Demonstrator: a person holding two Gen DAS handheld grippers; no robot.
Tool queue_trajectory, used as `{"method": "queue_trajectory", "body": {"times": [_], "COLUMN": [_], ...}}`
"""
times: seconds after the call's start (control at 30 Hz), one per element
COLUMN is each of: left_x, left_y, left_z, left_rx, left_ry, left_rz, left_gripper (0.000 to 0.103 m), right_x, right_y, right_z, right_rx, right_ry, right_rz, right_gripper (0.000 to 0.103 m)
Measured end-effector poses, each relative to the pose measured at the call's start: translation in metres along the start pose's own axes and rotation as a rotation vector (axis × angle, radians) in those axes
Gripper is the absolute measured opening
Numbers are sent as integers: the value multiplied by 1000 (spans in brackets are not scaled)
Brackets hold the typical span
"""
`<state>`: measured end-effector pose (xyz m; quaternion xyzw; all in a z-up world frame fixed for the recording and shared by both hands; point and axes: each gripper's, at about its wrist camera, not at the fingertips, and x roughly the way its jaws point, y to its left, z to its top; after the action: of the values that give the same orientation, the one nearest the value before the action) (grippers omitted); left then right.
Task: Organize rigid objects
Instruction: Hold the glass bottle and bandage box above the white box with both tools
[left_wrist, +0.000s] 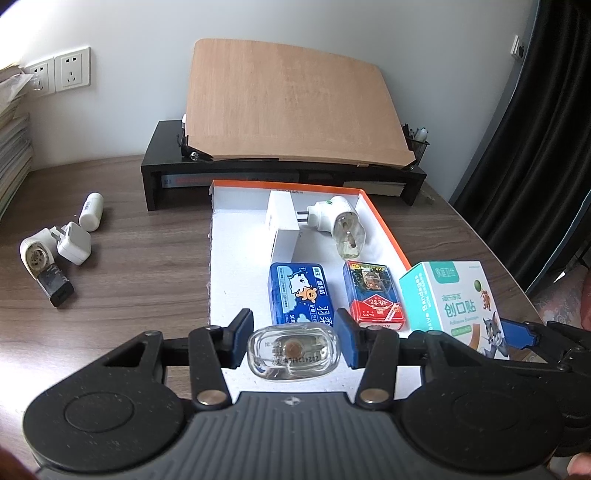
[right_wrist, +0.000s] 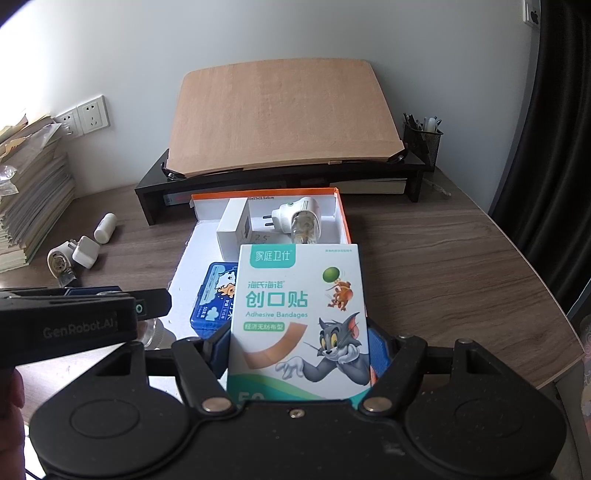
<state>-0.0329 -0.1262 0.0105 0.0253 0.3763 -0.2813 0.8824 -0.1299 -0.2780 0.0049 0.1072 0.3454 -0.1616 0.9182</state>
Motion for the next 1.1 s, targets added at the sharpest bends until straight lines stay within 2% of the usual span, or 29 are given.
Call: {"method": "queue_trajectory", "body": {"times": [1.1], "left_x": [3], "left_y": [-2], "left_z": [-1], "left_rx": [-1], "left_ry": [19], "left_rz": [4], "left_gripper": [49], "right_x": [6], "right_y": [0], "right_z": [0], "right_rx": [-5], "right_ry": [16], "right_rz": [8], "right_gripper": [84]}}
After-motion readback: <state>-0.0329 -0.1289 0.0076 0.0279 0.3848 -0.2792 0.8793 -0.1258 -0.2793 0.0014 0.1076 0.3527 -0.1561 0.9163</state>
